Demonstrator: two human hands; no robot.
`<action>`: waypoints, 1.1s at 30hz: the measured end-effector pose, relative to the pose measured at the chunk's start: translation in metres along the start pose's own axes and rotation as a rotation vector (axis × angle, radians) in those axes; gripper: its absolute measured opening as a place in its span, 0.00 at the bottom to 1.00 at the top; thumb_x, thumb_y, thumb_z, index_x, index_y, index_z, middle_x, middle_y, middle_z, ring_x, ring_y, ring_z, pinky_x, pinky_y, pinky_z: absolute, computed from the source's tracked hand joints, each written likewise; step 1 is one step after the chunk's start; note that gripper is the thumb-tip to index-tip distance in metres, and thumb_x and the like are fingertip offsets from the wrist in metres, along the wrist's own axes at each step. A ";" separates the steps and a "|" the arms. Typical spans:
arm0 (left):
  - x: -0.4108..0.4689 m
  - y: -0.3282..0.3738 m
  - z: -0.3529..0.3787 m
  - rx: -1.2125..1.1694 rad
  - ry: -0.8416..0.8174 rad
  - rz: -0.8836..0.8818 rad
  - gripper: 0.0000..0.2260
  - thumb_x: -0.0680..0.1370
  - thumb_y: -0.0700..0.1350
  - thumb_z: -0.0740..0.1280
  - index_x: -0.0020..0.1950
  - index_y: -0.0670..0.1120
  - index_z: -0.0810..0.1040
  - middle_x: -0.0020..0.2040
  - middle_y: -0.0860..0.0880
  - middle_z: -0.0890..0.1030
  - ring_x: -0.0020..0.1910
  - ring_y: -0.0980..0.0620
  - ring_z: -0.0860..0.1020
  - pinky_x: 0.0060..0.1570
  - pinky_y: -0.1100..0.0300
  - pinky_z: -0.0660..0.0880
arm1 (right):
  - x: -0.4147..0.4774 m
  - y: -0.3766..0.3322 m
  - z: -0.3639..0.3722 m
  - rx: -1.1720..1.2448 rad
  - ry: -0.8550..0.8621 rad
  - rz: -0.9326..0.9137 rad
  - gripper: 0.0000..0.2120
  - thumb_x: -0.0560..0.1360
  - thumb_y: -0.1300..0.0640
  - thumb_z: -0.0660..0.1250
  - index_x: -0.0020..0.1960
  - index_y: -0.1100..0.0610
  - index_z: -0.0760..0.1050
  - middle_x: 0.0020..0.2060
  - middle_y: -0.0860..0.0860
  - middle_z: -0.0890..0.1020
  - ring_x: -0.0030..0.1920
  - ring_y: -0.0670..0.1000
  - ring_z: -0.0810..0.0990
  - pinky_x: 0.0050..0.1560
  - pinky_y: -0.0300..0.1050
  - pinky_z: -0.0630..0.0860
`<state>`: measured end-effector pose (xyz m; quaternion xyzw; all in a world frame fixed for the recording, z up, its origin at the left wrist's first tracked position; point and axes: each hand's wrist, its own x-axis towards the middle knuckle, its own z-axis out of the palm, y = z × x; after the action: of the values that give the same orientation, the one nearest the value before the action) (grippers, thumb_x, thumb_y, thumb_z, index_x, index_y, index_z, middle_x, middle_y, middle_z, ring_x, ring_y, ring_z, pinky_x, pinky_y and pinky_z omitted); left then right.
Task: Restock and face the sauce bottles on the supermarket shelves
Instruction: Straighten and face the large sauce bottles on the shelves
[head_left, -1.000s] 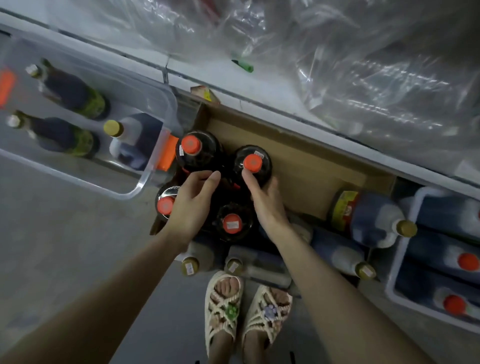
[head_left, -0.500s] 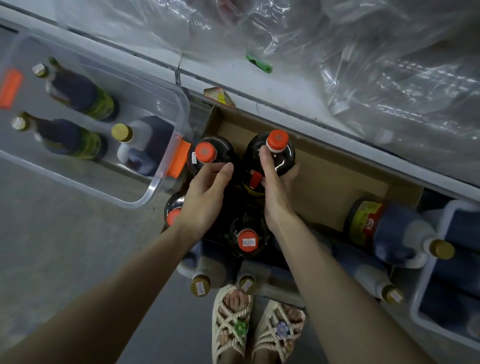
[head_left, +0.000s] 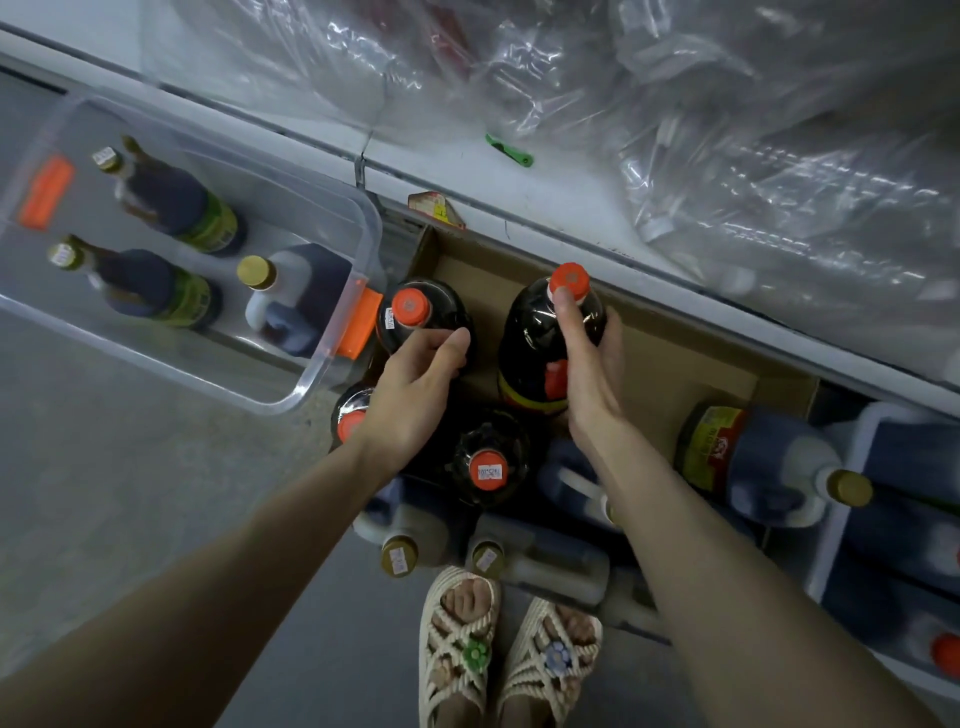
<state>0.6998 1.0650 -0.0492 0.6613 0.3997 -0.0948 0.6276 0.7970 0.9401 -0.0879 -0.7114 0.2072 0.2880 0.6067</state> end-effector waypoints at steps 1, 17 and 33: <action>-0.004 0.005 0.001 0.000 -0.010 0.005 0.05 0.80 0.55 0.60 0.50 0.57 0.74 0.52 0.52 0.80 0.53 0.57 0.78 0.58 0.55 0.74 | -0.004 -0.006 -0.005 -0.018 0.001 -0.021 0.26 0.73 0.41 0.68 0.67 0.48 0.67 0.50 0.40 0.76 0.48 0.38 0.75 0.41 0.36 0.73; -0.153 0.226 0.008 -0.031 -0.451 0.293 0.28 0.75 0.55 0.68 0.72 0.47 0.66 0.66 0.48 0.75 0.61 0.59 0.75 0.55 0.69 0.74 | -0.222 -0.270 -0.100 0.025 -0.032 -0.284 0.12 0.67 0.47 0.75 0.46 0.52 0.81 0.31 0.46 0.79 0.23 0.43 0.69 0.24 0.38 0.64; -0.350 0.538 -0.026 -0.074 -0.498 0.787 0.27 0.64 0.53 0.73 0.62 0.51 0.74 0.56 0.56 0.82 0.56 0.60 0.79 0.52 0.66 0.75 | -0.471 -0.564 -0.174 0.032 -0.145 -0.712 0.25 0.59 0.38 0.71 0.50 0.52 0.83 0.47 0.49 0.86 0.51 0.49 0.84 0.53 0.48 0.78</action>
<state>0.8068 1.0033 0.5813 0.6970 -0.0411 0.0091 0.7158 0.8346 0.8442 0.6600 -0.7072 -0.0926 0.1048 0.6931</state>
